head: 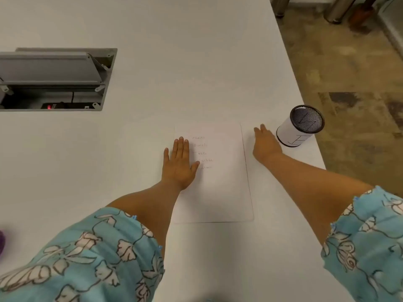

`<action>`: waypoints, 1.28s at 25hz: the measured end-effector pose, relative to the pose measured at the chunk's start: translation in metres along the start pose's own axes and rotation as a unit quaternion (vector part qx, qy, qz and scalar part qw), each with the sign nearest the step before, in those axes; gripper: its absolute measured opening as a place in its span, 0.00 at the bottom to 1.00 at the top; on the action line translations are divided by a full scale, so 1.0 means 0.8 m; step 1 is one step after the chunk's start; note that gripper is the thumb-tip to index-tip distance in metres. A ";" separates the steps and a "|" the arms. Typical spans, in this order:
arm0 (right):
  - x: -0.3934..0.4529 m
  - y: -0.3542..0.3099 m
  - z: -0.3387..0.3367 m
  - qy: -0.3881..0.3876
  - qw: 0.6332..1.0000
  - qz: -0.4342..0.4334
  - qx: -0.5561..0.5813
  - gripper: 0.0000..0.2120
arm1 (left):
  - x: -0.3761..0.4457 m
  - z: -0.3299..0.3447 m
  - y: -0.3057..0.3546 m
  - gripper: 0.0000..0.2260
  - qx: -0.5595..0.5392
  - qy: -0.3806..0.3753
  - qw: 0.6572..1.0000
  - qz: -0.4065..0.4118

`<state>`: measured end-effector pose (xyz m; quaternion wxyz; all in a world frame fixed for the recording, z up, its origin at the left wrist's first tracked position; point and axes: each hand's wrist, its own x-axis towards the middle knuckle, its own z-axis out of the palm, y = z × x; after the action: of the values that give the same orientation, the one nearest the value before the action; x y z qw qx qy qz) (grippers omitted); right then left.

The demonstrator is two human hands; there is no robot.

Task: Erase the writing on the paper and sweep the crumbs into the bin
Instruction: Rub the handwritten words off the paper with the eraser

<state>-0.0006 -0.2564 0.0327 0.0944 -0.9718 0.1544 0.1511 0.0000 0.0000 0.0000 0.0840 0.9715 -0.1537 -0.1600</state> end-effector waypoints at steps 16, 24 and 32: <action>-0.029 -0.085 0.043 0.158 0.943 -0.060 0.288 0.09 | 0.035 -0.007 -0.024 0.54 -0.017 -0.066 0.997 0.021; -0.088 -0.124 0.105 0.122 0.907 -0.018 0.403 0.16 | 0.024 0.004 -0.020 0.68 0.012 -0.160 0.987 0.009; -0.108 -0.123 0.123 0.101 0.915 -0.061 0.386 0.12 | 0.025 0.004 -0.016 0.68 0.007 -0.163 0.987 -0.008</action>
<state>-0.0727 -0.1181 -0.0181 0.4548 -0.8775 0.1502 -0.0257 0.0204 0.0048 -0.0115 0.0499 0.9342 -0.1581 -0.3159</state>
